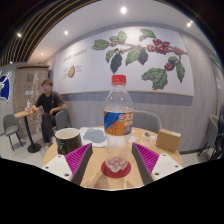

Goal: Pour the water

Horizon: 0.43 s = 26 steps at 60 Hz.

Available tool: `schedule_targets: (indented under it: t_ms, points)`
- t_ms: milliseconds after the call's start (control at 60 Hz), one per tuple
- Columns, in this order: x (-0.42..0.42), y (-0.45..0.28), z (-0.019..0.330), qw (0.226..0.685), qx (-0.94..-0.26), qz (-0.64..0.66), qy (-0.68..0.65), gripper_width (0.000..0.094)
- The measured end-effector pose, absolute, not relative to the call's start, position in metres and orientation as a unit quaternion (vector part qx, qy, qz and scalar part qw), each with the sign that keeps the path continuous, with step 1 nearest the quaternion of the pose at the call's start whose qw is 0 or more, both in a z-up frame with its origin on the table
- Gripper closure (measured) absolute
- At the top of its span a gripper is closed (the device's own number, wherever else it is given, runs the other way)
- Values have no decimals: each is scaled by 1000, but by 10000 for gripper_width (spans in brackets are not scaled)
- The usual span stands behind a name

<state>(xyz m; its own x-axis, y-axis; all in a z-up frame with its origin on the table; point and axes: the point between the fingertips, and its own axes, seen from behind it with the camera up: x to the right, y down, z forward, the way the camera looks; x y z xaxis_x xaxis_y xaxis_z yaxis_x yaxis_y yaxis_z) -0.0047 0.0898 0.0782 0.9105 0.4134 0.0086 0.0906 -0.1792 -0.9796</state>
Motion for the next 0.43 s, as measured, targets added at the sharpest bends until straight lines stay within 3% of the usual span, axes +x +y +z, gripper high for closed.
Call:
schedule_targets:
  t_ms: [433]
  points:
    - [21, -52, 81, 612, -751, 208, -136, 83]
